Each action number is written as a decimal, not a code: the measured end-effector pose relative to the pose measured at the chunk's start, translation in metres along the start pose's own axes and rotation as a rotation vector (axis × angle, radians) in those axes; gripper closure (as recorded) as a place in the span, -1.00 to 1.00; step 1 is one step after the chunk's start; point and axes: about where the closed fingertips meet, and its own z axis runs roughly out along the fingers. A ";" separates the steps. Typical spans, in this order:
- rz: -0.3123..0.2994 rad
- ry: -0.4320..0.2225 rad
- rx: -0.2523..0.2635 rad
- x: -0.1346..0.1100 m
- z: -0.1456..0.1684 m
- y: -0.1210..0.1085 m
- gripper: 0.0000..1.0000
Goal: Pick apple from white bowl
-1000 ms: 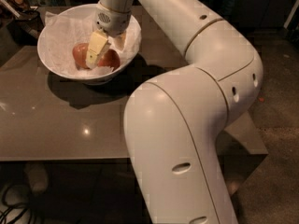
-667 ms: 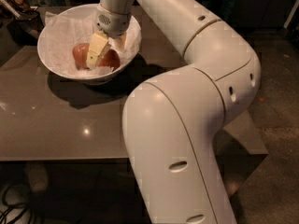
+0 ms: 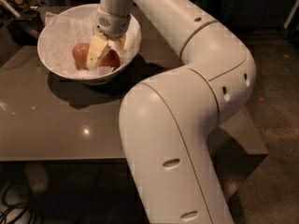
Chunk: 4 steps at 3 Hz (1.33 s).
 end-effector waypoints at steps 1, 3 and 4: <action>0.000 0.001 -0.001 0.000 0.001 0.000 -0.37; -0.071 0.002 0.044 -0.006 -0.005 0.008 0.54; -0.071 0.002 0.044 -0.006 -0.005 0.008 0.97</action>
Offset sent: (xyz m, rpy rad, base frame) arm -0.0240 -0.0052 0.0121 -0.0400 -0.0277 0.0905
